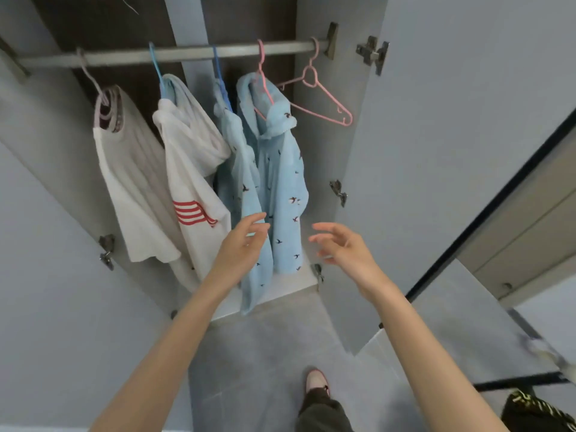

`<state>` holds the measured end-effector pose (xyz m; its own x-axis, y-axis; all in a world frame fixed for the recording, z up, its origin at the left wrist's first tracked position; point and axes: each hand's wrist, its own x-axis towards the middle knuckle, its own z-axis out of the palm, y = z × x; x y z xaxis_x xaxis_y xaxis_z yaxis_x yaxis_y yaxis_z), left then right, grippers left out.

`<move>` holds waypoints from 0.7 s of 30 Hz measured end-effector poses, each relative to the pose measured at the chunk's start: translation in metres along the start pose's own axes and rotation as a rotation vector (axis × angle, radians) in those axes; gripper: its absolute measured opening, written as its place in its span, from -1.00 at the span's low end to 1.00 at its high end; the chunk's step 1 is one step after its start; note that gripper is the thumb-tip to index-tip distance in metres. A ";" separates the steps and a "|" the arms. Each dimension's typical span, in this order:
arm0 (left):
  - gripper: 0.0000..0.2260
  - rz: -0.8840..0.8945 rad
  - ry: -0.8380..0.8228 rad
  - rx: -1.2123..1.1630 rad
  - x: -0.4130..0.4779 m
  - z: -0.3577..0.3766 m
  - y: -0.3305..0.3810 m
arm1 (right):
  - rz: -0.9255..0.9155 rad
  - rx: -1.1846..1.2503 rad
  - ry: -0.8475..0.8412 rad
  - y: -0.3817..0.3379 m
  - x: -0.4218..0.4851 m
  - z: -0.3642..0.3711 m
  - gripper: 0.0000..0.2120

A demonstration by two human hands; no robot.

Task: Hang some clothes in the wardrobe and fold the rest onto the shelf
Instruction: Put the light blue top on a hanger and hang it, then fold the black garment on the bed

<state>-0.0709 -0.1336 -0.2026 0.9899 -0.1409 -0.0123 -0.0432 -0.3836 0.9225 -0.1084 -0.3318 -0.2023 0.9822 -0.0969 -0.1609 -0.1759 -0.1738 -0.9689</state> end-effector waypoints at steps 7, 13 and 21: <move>-0.74 0.026 -0.225 -0.006 -0.041 0.078 0.006 | 0.117 0.033 0.205 0.055 -0.082 -0.057 -0.77; -0.73 0.067 -0.482 0.054 -0.079 0.174 0.022 | 0.221 0.083 0.423 0.103 -0.165 -0.130 -0.78; -0.75 0.124 -0.765 0.079 -0.162 0.337 0.053 | 0.339 0.069 0.659 0.183 -0.304 -0.240 -0.77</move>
<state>-0.2785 -0.4386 -0.2820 0.6101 -0.7667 -0.2000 -0.1855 -0.3836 0.9047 -0.4551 -0.5692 -0.2861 0.6281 -0.7055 -0.3283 -0.4362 0.0300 -0.8993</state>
